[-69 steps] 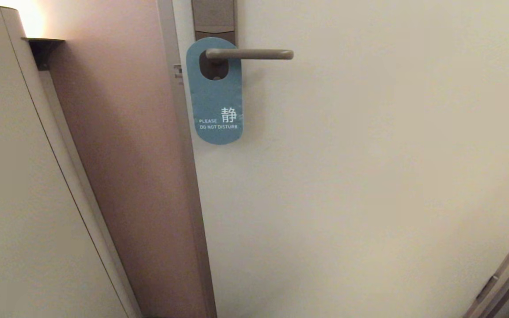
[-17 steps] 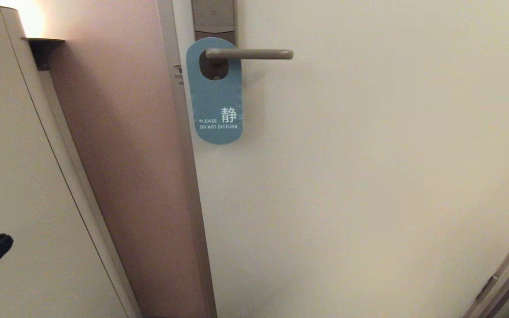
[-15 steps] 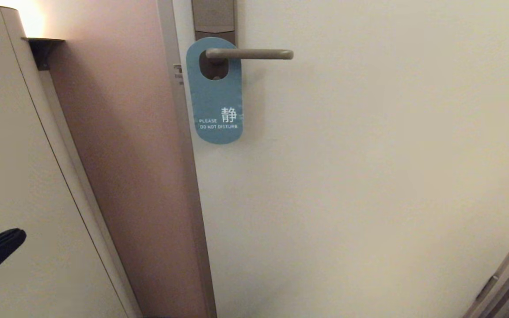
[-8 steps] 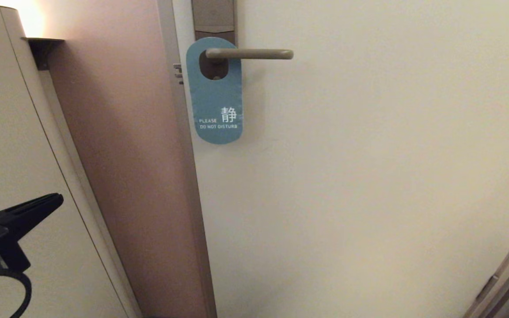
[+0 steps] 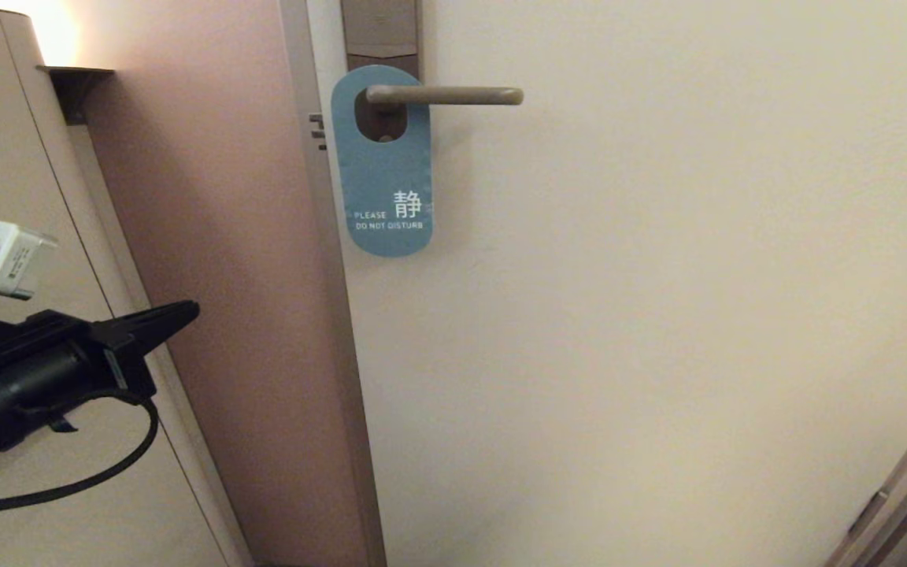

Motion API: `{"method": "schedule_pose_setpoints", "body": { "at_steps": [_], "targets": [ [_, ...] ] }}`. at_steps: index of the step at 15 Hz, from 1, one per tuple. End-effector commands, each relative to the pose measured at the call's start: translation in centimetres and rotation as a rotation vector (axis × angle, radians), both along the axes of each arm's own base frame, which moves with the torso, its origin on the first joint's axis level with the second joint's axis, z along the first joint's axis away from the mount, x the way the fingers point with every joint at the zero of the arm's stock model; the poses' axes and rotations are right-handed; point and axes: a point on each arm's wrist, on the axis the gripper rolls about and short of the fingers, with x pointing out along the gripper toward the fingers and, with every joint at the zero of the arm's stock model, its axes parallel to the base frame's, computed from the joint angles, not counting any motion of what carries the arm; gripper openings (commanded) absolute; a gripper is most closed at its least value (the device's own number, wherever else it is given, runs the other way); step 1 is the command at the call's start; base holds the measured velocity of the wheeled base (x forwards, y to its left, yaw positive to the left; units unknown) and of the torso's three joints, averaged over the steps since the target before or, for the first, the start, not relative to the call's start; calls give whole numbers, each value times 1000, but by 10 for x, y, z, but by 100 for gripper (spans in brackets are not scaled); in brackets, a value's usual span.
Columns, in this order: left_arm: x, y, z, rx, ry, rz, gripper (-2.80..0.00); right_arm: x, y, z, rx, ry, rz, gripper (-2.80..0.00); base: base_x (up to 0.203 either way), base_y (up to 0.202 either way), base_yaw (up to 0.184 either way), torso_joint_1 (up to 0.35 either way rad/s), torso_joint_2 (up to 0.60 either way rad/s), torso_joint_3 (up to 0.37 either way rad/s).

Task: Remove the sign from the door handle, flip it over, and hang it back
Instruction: Take down the sign

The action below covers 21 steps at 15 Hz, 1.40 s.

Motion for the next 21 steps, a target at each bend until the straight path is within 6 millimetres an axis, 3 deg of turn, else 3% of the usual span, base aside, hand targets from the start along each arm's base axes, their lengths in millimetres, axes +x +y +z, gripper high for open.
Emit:
{"method": "schedule_pose_setpoints", "body": {
  "at_steps": [1, 7, 14, 15, 16, 21],
  "targets": [
    [22, -4, -7, 2, 40, -23, -280, 0, 0, 0, 0, -1, 0, -280, 0, 0, 0, 0, 0, 0],
    [62, -30, -5, 2, -34, -122, -280, 0, 0, 0, 0, 0, 0, -280, 0, 0, 0, 0, 0, 0],
    [58, -45, -1, 3, -62, -183, -280, 0, 0, 0, 0, 0, 0, -280, 0, 0, 0, 0, 0, 0],
    [58, -46, 0, 2, -64, -187, -250, 0, 0, 0, 0, -1, 0, -280, 0, 0, 0, 0, 0, 0],
    [58, -47, 0, 3, -67, -191, 0, 0, 0, 0, 0, 0, 0, -280, 0, 0, 0, 0, 0, 0],
    [57, -51, 10, -19, -138, -207, 0, 0, 0, 0, 0, -1, 0, -280, 0, 0, 0, 0, 0, 0]
  ]
}}
